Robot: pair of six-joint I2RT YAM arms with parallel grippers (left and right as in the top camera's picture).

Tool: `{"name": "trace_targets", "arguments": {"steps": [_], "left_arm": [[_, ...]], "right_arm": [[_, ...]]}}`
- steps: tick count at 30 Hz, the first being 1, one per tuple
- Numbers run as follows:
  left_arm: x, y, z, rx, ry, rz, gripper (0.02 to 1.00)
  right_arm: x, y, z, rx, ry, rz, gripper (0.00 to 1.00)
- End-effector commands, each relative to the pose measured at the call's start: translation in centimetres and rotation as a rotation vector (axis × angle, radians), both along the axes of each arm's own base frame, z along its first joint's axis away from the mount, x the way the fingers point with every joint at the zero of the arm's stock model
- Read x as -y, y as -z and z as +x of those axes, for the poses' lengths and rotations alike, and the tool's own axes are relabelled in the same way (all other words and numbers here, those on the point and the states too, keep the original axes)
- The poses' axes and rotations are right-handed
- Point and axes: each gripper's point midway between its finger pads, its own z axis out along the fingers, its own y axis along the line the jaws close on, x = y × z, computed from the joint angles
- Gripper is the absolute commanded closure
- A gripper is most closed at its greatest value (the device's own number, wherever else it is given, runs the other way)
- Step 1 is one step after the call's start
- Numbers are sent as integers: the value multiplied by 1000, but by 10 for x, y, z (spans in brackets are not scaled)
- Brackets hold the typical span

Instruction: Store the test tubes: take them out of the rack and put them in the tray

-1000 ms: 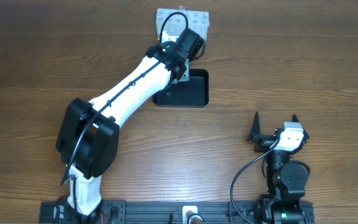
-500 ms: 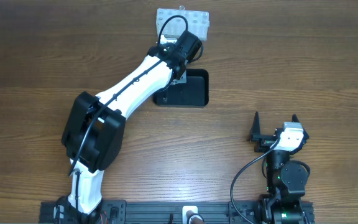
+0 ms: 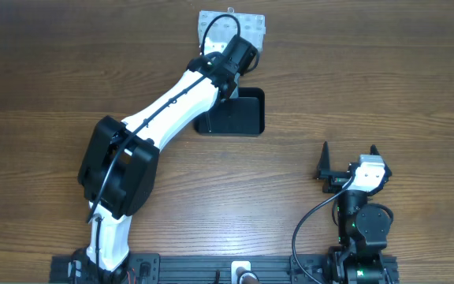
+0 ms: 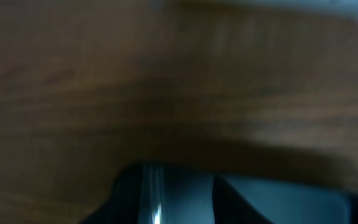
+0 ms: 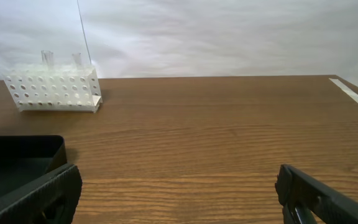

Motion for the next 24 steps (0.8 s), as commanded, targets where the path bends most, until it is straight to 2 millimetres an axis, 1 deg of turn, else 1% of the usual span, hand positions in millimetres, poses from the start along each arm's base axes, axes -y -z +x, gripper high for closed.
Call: {"name": "trace_targets", "arguments": {"steps": [1,3,5,7,9,11,13,15,20,24], "left_arm": [[-7,-74,36,228,28,26,531],[-6,-106,55,325,48,-6,483],[-3,-127,72,389,88,-35,476],[-1,-142,87,439,146,-68,474],[-4,-147,98,466,184,-89,474],[-9,-146,111,484,222,-97,474],[-11,-140,123,495,291,-108,472],[-11,-131,131,492,354,-123,472],[-8,-105,142,466,490,-170,467],[0,-90,148,469,568,-206,467]], "right_arm": [[1,3,0,-2,0,4,9],[1,3,0,-2,1,3,7],[1,3,0,-2,0,4,9],[1,3,0,-2,1,3,9],[1,3,0,-2,1,3,9],[1,3,0,-2,0,4,9],[1,3,0,-2,0,4,9],[1,3,0,-2,0,4,7],[1,3,0,-2,0,4,9],[1,3,0,-2,1,3,7]]}}
